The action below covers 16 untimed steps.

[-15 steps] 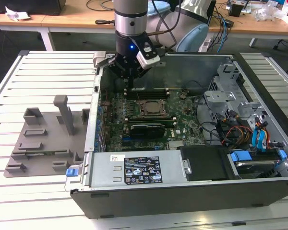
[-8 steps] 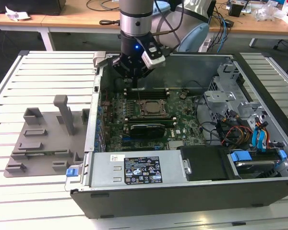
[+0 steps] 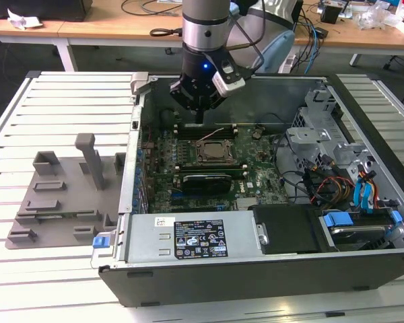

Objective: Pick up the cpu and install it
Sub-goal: 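Install the first cpu locking lever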

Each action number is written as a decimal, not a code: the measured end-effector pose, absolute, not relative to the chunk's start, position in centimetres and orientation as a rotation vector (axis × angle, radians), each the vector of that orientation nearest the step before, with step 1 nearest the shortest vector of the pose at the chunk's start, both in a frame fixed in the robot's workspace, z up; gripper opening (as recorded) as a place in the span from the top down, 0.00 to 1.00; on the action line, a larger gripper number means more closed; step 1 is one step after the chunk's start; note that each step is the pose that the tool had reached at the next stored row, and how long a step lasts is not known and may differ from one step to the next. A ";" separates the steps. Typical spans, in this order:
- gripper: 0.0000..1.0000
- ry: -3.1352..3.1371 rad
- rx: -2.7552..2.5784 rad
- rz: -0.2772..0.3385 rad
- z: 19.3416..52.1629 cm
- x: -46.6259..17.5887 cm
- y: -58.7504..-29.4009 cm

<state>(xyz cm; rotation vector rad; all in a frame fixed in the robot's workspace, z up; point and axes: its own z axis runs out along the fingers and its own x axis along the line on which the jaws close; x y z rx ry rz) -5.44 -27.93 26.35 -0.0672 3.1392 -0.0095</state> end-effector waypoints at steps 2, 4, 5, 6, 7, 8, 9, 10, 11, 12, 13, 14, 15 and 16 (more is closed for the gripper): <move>0.89 3.139 -0.067 -0.010 26.3 -5.1 -27.9; 0.89 3.139 -0.067 -0.010 26.3 -4.8 -27.9; 0.89 3.139 -0.067 -0.009 26.3 -4.6 -27.9; 0.89 3.139 -0.067 -0.009 26.3 -4.4 -27.9; 0.89 3.139 -0.067 -0.010 26.3 -4.1 -27.9; 0.89 3.139 -0.067 -0.010 26.3 -4.1 -27.9; 0.89 3.139 -0.067 -0.010 26.3 -4.0 -27.9; 0.89 3.139 -0.067 -0.009 26.3 -4.0 -27.9; 0.89 3.139 -0.067 -0.009 26.2 -3.8 -27.9; 0.89 3.139 -0.067 -0.010 26.2 -3.7 -27.9; 0.89 3.139 -0.067 -0.010 26.1 -3.7 -27.9; 0.89 3.139 -0.067 -0.010 26.1 -3.6 -27.9; 0.89 3.139 -0.067 -0.010 25.9 -3.5 -27.9; 0.89 3.139 -0.067 -0.010 25.9 -3.5 -27.9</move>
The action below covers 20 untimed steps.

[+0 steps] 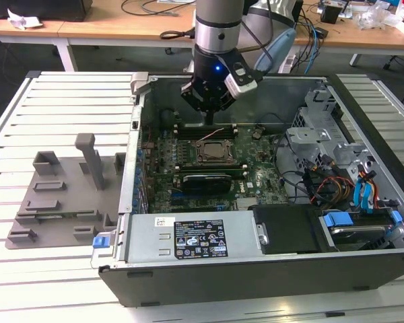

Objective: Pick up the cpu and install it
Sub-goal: 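Install the first cpu locking lever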

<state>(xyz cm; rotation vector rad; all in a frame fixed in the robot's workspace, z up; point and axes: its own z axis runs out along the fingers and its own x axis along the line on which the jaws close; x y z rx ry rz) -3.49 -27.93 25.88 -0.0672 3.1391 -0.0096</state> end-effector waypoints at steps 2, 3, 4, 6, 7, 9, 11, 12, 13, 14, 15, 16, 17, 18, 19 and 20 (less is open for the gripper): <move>0.89 3.139 -0.067 -0.010 25.6 -3.4 -27.9; 0.89 3.139 -0.067 -0.010 25.5 -3.3 -27.9; 0.89 3.139 -0.067 -0.010 25.3 -3.3 -27.9; 0.89 3.139 -0.067 -0.009 24.9 -3.1 -27.9; 0.89 3.139 -0.067 -0.010 24.7 -3.1 -27.9; 0.89 3.139 -0.067 -0.009 24.4 -3.0 -27.8; 0.89 3.139 -0.070 -0.009 23.2 -2.8 -27.6; 0.89 3.139 -0.073 -0.009 23.1 -2.8 -27.6; 0.89 3.139 -0.077 -0.010 22.9 -2.8 -27.5; 0.89 3.139 -0.080 -0.010 22.8 -2.8 -27.5; 0.89 3.139 -0.082 -0.010 22.7 -2.8 -27.5; 0.89 3.139 -0.083 -0.010 22.6 -2.7 -27.4; 0.89 3.139 -0.084 -0.010 22.6 -2.6 -27.4; 0.89 3.139 -0.086 -0.009 22.4 -2.5 -27.4; 0.89 3.139 -0.087 -0.010 22.0 -2.3 -27.3; 0.89 3.139 -0.088 -0.010 21.7 -2.2 -27.3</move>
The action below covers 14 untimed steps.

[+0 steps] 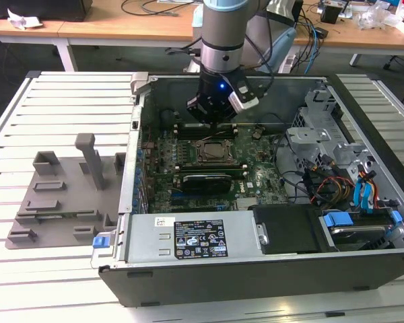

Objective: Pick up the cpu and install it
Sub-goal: 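Install the first cpu locking lever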

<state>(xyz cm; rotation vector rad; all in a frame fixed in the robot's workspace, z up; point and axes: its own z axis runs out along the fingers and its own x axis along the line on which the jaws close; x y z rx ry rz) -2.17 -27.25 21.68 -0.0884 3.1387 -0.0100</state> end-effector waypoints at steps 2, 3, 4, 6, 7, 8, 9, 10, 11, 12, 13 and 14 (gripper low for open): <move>0.89 3.139 -0.090 -0.010 21.2 -1.8 -27.3; 0.89 3.139 -0.090 -0.010 21.0 -1.6 -27.3; 0.89 3.139 -0.091 -0.010 20.9 -1.4 -27.2; 0.89 3.139 -0.092 -0.010 20.6 -1.1 -27.3; 0.89 3.139 -0.093 -0.011 20.4 -0.9 -27.3; 0.89 3.139 -0.093 -0.011 20.3 -0.7 -27.3; 0.89 3.139 -0.094 -0.011 20.2 -0.7 -27.3; 0.89 3.139 -0.094 -0.010 20.2 -0.6 -27.3; 0.89 3.139 -0.094 -0.010 20.2 -0.6 -27.3; 0.89 3.138 -0.094 -0.010 20.2 -0.6 -27.3; 0.89 3.138 -0.094 -0.011 20.2 -0.6 -27.3; 0.89 3.138 -0.094 -0.006 20.2 -0.6 -27.4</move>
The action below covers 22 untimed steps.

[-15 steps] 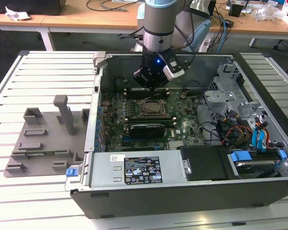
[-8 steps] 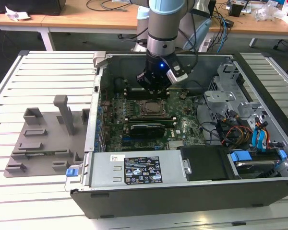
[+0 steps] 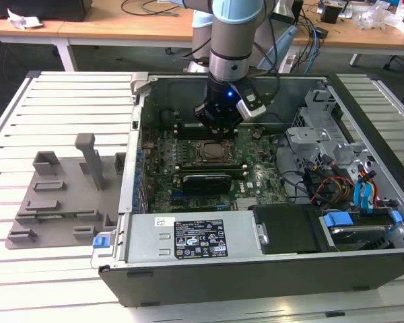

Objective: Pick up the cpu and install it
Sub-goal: 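Install the first cpu locking lever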

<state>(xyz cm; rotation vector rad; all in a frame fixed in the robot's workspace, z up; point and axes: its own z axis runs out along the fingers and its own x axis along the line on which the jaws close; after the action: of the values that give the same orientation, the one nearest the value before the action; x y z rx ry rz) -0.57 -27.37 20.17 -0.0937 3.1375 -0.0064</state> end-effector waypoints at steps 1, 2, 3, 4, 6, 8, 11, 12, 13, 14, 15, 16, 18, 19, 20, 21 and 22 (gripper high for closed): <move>0.89 3.138 -0.094 -0.009 20.2 -0.6 -27.4; 0.89 3.139 -0.094 -0.010 20.2 -0.5 -27.4; 0.89 3.139 -0.094 -0.010 20.2 -0.5 -27.5; 0.89 3.139 -0.094 -0.009 20.2 -0.4 -27.4; 0.89 3.138 -0.094 -0.008 20.2 -0.2 -27.5; 0.89 3.138 -0.094 -0.008 20.5 -0.2 -27.4; 0.89 3.138 -0.094 -0.008 20.9 -0.2 -27.4; 0.89 3.138 -0.094 -0.009 20.9 -0.2 -27.5; 0.89 3.138 -0.094 -0.009 20.9 -0.2 -27.7; 0.89 3.138 -0.094 -0.009 20.9 -0.2 -27.8; 0.89 3.138 -0.094 -0.009 20.9 -0.2 -27.9; 0.89 3.139 -0.094 -0.009 20.9 -0.2 -28.0; 0.89 3.138 -0.094 -0.010 20.9 -0.2 -28.2; 0.89 3.138 -0.094 -0.011 20.9 -0.2 -28.3; 0.89 3.138 -0.094 -0.011 20.9 -0.2 -28.4; 0.89 3.138 -0.094 -0.011 20.9 -0.2 -28.4; 0.89 3.139 -0.094 -0.012 21.0 -0.2 -28.4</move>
<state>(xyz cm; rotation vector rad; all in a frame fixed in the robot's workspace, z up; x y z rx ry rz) -0.24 -28.42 21.01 -0.0936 3.1387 -0.0121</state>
